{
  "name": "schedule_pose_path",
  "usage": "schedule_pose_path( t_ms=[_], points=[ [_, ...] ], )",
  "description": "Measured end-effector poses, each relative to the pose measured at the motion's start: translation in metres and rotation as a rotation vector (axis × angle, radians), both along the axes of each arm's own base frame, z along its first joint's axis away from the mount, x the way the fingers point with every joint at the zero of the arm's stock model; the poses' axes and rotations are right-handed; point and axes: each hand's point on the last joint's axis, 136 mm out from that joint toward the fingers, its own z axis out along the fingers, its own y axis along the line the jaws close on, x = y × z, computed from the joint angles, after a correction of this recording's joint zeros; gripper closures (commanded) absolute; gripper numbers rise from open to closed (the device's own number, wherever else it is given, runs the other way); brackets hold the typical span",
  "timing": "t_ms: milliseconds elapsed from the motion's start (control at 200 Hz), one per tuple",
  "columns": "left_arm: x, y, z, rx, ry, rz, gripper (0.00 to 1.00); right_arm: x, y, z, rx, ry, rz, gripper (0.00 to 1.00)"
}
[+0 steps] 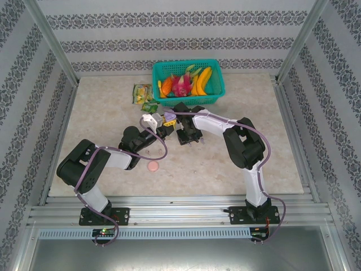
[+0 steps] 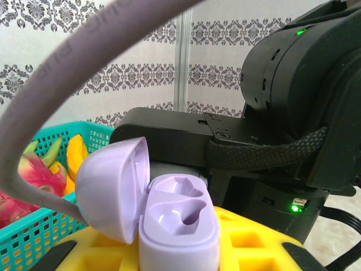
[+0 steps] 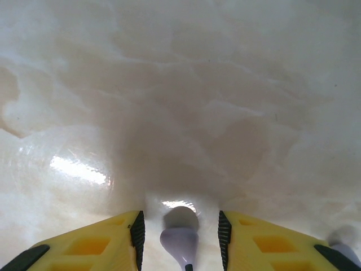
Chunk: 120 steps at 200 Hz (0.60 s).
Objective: Insert wireless bluetooth earbuds into charging case
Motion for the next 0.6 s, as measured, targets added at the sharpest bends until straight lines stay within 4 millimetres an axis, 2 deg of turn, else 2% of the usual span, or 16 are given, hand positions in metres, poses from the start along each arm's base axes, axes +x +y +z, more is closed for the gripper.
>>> schedule_pose_path(
  t_ms=[600],
  points=[
    [0.0000, 0.0000, 0.0000, 0.000, 0.000, 0.000, 1.00, -0.0032, -0.0017, -0.0036, -0.063, 0.060, 0.033, 0.61]
  ],
)
